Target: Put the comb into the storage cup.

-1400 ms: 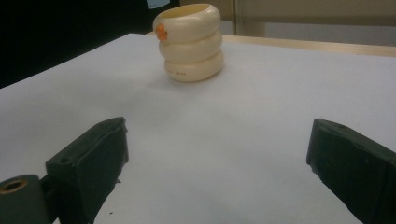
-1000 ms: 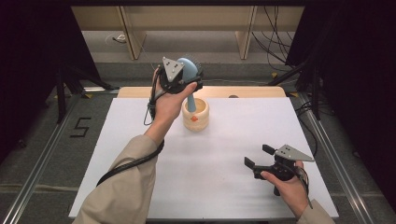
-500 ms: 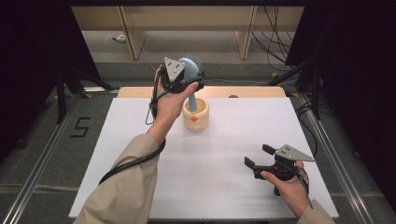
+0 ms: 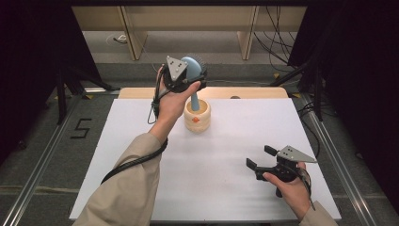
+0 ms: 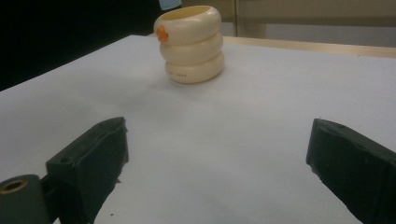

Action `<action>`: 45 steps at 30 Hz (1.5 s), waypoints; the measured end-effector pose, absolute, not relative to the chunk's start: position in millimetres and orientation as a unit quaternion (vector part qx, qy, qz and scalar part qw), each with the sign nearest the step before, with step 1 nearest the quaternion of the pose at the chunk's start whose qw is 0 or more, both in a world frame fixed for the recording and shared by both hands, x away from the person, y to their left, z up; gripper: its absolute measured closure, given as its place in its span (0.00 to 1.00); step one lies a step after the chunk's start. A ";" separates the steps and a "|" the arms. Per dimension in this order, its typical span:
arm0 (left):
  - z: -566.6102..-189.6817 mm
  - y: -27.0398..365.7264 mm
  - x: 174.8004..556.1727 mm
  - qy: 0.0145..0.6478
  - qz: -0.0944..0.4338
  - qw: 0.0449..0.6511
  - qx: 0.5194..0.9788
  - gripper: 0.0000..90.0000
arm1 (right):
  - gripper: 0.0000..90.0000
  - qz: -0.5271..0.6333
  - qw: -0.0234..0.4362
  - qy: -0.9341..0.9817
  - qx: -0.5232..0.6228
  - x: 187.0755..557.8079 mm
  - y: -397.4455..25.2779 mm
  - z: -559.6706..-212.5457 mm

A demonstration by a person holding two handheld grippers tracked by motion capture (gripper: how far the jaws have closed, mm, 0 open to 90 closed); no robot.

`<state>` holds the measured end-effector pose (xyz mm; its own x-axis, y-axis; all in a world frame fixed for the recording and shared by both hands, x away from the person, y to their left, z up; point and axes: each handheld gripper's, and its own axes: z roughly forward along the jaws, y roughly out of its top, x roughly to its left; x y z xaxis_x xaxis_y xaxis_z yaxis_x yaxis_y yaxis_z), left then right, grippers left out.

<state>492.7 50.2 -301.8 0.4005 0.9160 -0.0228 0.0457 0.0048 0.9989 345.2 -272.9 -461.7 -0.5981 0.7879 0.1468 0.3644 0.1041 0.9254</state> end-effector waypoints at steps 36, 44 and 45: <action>-310.2 46.7 503.4 0.397 0.376 0.583 0.601 0.22 | 0.07 0.535 0.198 0.717 0.400 345.1 -273.0 -461.6; -312.5 46.3 505.1 0.396 0.377 0.582 0.603 0.22 | 0.07 0.534 0.199 0.718 0.399 345.2 -273.0 -461.6; -313.0 46.1 505.3 0.396 0.376 0.582 0.602 0.22 | 0.07 0.535 0.199 0.718 0.398 345.4 -273.0 -461.8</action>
